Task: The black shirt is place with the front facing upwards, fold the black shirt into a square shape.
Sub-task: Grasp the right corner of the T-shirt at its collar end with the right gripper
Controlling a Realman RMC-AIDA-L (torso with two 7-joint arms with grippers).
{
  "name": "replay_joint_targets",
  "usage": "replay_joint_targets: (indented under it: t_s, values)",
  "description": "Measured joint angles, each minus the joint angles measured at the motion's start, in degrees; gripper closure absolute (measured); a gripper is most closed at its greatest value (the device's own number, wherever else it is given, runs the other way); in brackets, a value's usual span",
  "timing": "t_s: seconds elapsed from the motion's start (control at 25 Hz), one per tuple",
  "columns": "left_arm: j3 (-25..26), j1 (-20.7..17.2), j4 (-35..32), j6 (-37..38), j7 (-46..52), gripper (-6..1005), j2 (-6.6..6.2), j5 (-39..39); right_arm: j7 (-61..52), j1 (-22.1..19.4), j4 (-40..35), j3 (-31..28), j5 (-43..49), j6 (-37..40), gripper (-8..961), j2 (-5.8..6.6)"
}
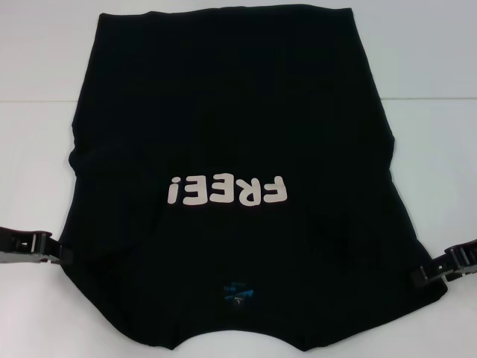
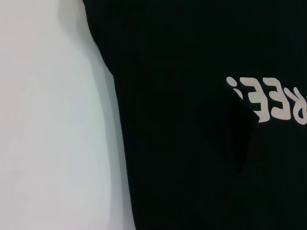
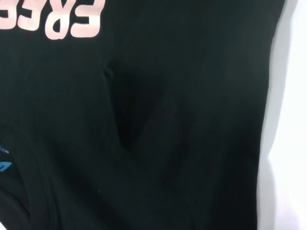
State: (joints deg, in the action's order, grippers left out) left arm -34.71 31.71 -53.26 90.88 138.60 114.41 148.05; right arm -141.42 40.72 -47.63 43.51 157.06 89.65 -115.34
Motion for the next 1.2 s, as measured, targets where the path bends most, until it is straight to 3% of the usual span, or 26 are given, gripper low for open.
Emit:
replay_joint_targets:
  t_s: [1.2]
  values:
    - [0.0,-0.2,0.0,0.1,0.0,960,-0.05,-0.2,0.9,1.0,1.9,0.1,-1.7,0.0,161,-0.42]
